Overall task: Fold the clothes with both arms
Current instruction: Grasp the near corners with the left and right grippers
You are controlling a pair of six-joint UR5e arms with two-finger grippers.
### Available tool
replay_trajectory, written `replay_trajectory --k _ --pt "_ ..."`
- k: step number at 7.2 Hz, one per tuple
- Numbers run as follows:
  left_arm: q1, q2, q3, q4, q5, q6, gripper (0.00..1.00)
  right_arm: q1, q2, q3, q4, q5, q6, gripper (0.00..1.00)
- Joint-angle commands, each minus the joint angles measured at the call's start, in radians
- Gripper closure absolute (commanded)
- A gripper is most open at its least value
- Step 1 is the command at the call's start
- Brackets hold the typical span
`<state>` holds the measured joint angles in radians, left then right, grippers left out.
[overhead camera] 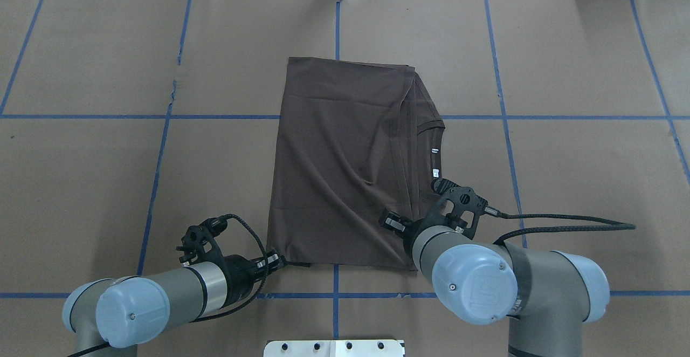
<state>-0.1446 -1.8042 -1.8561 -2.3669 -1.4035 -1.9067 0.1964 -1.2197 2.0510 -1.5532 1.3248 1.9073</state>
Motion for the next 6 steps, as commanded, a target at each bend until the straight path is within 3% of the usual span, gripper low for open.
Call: replay_trajectory --k 1,6 --pt "-0.001 -0.001 -0.003 0.000 0.000 0.000 1.00 -0.018 0.008 -0.066 -0.008 -0.006 0.006 0.23" --pt "-0.001 0.000 -0.008 0.000 0.000 0.002 1.00 -0.052 0.000 -0.094 -0.010 -0.007 0.007 0.27"
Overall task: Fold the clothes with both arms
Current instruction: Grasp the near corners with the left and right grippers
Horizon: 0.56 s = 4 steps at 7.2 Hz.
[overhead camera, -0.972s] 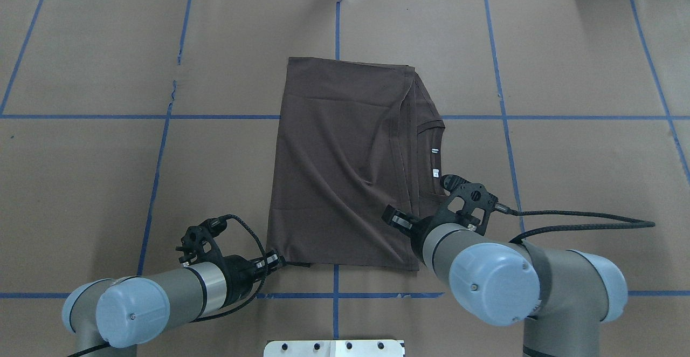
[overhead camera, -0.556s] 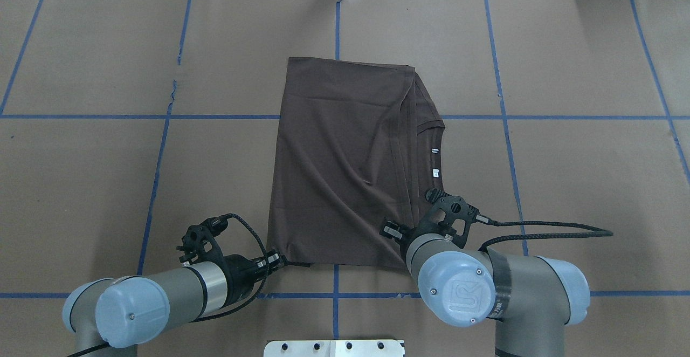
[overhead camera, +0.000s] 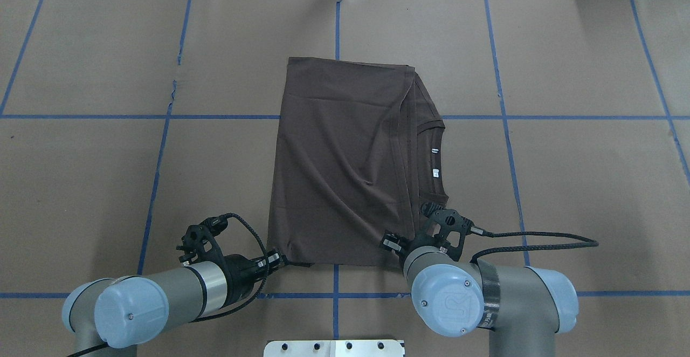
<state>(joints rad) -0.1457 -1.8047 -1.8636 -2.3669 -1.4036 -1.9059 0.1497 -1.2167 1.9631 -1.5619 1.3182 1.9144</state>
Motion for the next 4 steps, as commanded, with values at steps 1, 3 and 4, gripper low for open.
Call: replay_trajectory --k 1,3,4 --pt "0.000 0.001 -0.002 0.000 0.000 -0.001 1.00 -0.007 -0.003 -0.012 -0.001 -0.002 0.000 0.28" --pt "0.000 0.001 -0.003 0.000 0.000 -0.001 1.00 -0.009 -0.003 -0.033 0.000 -0.002 0.000 0.29" --pt "0.000 0.001 -0.006 0.000 0.000 -0.001 1.00 -0.010 -0.003 -0.039 0.000 -0.002 0.000 0.29"
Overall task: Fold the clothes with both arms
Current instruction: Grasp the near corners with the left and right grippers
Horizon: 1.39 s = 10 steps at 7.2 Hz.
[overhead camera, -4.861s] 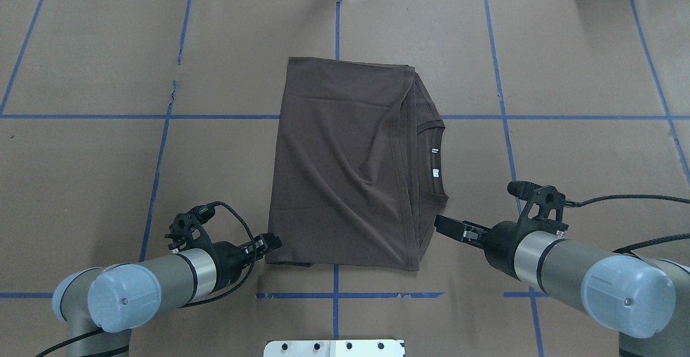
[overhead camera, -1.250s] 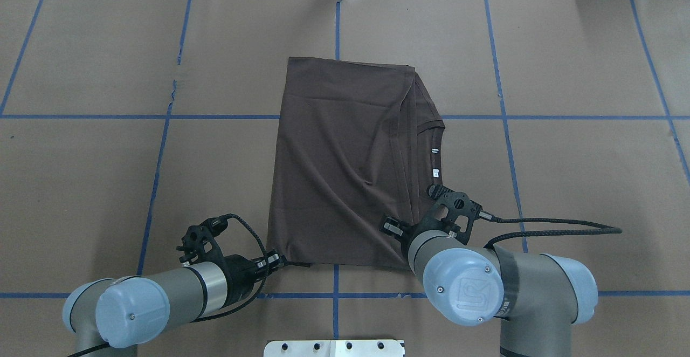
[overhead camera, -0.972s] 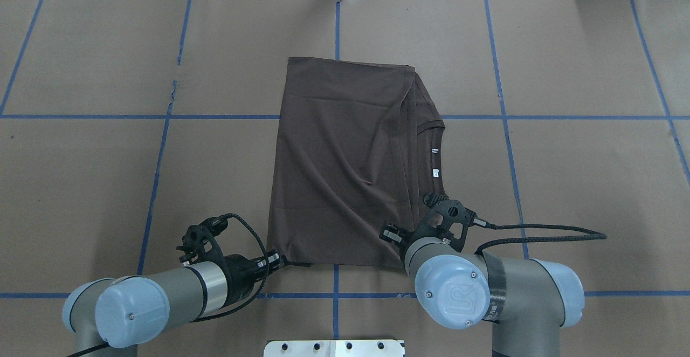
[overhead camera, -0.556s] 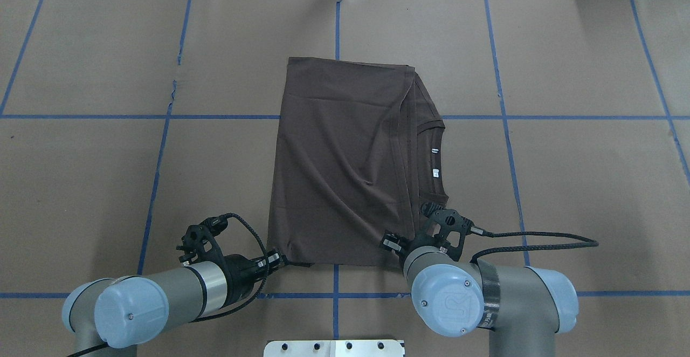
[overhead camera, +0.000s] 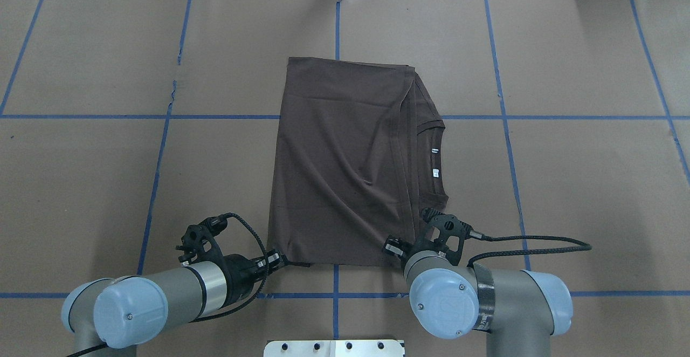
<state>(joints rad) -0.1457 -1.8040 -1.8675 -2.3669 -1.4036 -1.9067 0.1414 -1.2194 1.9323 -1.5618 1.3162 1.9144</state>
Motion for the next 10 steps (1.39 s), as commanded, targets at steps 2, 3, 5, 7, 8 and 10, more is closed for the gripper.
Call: replay_trajectory --k 2,3,5,7,8,10 --pt "-0.002 0.002 -0.002 0.000 0.000 0.001 1.00 -0.002 0.000 -0.016 0.000 0.000 0.000 0.30" --pt "-0.002 0.002 -0.002 0.000 0.000 0.000 1.00 -0.002 0.001 -0.018 0.000 0.000 0.000 0.42" --pt "-0.002 0.008 -0.002 0.000 0.000 0.000 1.00 -0.002 0.011 -0.013 0.002 0.000 0.002 1.00" --pt "-0.002 0.008 -0.002 0.000 0.000 0.000 1.00 0.000 0.012 0.000 0.002 0.000 0.000 1.00" --pt "-0.002 0.006 -0.004 0.000 0.002 0.000 1.00 0.000 0.011 0.004 0.002 0.000 0.000 1.00" --pt "-0.006 0.011 -0.042 0.018 -0.006 0.008 1.00 0.004 0.009 0.049 0.000 0.001 0.000 1.00"
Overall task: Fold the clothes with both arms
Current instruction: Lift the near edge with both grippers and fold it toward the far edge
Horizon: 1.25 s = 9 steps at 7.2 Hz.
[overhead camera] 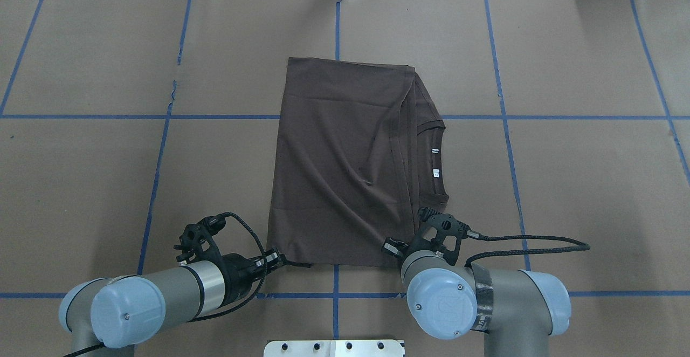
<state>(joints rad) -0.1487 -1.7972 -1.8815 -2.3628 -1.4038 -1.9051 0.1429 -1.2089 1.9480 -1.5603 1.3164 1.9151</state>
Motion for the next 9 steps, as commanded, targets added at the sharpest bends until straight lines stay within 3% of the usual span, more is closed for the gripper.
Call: replay_trajectory --k 1,3,5,7,9 --pt "-0.005 0.008 -0.126 0.137 -0.015 0.011 1.00 0.007 -0.012 0.099 -0.012 0.001 -0.002 1.00" --pt "-0.005 0.004 -0.340 0.362 -0.032 0.003 1.00 -0.012 -0.027 0.266 -0.105 0.007 0.002 1.00" --pt "0.001 -0.005 -0.579 0.634 -0.096 -0.017 1.00 -0.106 -0.012 0.534 -0.382 0.010 0.080 1.00" --pt "0.006 -0.053 -0.533 0.678 -0.104 -0.006 1.00 -0.114 -0.003 0.479 -0.394 0.007 0.081 1.00" --pt "-0.062 -0.141 -0.415 0.680 -0.104 0.079 1.00 -0.013 0.061 0.378 -0.392 0.015 0.061 1.00"
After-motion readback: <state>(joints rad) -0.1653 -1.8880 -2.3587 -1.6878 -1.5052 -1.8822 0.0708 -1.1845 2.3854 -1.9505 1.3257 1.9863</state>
